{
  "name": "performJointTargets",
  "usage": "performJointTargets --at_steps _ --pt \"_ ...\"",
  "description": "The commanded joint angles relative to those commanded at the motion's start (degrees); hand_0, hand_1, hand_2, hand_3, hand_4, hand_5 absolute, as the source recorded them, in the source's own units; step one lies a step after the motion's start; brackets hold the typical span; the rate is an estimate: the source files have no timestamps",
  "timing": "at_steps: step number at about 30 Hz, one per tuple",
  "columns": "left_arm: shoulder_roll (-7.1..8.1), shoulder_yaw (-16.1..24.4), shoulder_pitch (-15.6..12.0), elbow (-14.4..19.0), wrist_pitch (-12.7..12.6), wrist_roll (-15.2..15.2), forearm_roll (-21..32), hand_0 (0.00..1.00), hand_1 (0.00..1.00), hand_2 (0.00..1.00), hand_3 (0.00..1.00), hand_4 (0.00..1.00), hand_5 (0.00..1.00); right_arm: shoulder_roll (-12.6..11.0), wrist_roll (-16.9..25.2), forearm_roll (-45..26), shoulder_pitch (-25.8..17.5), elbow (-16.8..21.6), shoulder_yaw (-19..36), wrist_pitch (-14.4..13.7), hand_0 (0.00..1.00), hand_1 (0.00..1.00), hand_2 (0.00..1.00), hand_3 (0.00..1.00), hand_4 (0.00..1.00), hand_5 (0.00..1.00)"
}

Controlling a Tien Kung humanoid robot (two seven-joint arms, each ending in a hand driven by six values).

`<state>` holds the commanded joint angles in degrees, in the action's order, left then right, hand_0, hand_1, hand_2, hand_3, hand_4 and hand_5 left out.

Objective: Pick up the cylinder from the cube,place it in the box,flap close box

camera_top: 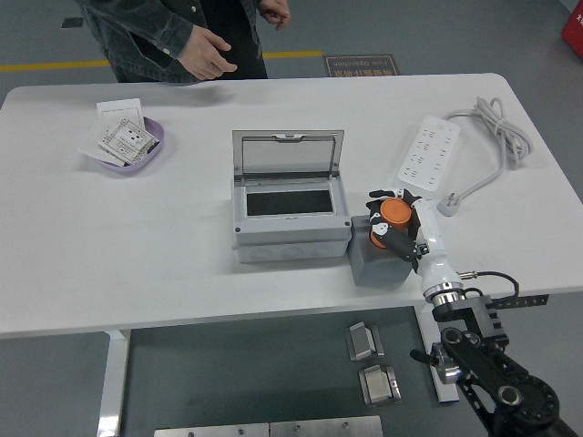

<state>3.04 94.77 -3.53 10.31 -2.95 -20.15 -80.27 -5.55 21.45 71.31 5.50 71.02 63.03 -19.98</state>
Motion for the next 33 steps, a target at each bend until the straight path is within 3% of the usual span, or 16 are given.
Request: performJointTargets --at_steps 1,11,18,19,24,25,33 --pt "0.0 0.0 0.0 0.0 0.0 0.0 0.0 0.668 0.69 0.657 0.702 0.715 0.328 0.0 -0.1 0.3 0.0 0.1 0.1 -0.1 0.506 0.424 0.445 0.364 0.002 0.002" --pt "0.05 0.1 -0.1 0.0 0.0 0.0 -0.2 0.668 0.69 0.657 0.702 0.715 0.328 -0.8 -1.1 3.5 0.6 2.7 -0.9 -3.5 0.5 0.383 0.429 0.347 0.002 0.002" --pt "0.09 0.2 -0.1 0.0 0.0 -0.1 -0.3 0.668 0.69 0.657 0.702 0.714 0.327 -1.8 -3.3 8.7 3.9 4.5 -3.7 -5.9 0.496 0.368 0.419 0.34 0.002 0.002" --pt "0.1 0.3 -0.1 0.0 0.0 -0.1 -0.4 0.667 0.69 0.657 0.702 0.714 0.326 -1.9 -3.8 9.6 4.7 4.6 -4.3 -6.1 0.207 0.22 0.405 0.334 0.002 0.002" --pt "0.22 0.5 -0.1 0.0 -0.1 -0.2 -0.7 0.667 0.69 0.657 0.702 0.714 0.326 -2.1 -7.3 15.4 9.2 4.0 -7.8 -7.0 0.207 0.22 0.405 0.334 0.002 0.002" --pt "0.25 0.6 -0.1 0.0 -0.1 -0.3 -0.8 0.668 0.689 0.657 0.703 0.714 0.326 -2.0 -8.3 16.7 10.4 3.7 -8.7 -7.2 0.019 0.16 0.399 0.322 0.002 0.002" --pt "0.68 1.3 -0.4 0.0 -0.2 -0.9 -1.5 0.668 0.69 0.657 0.703 0.714 0.325 -0.3 -15.5 27.7 19.4 0.1 -16.0 -6.6 0.002 0.133 0.398 0.32 0.002 0.002"
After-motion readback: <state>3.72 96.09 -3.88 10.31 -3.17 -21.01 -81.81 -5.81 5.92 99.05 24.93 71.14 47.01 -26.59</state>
